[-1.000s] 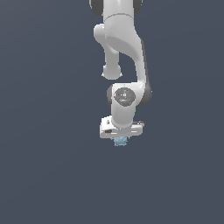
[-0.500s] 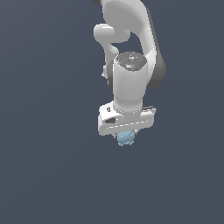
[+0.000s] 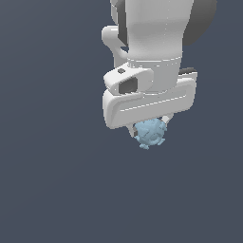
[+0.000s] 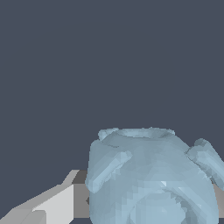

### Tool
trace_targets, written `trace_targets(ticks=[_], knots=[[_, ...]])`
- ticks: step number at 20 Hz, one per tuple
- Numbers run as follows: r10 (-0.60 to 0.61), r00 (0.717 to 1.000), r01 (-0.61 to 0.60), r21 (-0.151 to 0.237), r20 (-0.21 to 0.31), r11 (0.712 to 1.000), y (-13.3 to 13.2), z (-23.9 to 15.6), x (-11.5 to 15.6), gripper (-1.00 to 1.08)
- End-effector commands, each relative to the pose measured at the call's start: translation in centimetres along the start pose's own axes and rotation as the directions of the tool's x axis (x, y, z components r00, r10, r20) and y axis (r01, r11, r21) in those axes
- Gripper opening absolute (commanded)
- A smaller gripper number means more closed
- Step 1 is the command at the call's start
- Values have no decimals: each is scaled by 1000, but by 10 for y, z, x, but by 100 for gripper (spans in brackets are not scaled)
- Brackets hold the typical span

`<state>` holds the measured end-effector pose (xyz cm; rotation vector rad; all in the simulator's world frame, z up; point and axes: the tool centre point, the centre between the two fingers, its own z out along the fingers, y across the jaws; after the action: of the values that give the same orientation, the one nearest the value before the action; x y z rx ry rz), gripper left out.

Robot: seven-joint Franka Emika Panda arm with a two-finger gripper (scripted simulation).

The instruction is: Pick up the object and move it to a goal position.

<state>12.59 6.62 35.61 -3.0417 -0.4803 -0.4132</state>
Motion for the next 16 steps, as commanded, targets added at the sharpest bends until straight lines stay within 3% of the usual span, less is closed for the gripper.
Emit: trace_targets(ticks=[1,8,16], knots=[[-26,999,26,4,-26,1000,-1,-31,14,-100],[-74,994,75,8,-81,997,-4,-92,41,-100],[-98,989,100,10,-108,995,-6,-123,54,-100]])
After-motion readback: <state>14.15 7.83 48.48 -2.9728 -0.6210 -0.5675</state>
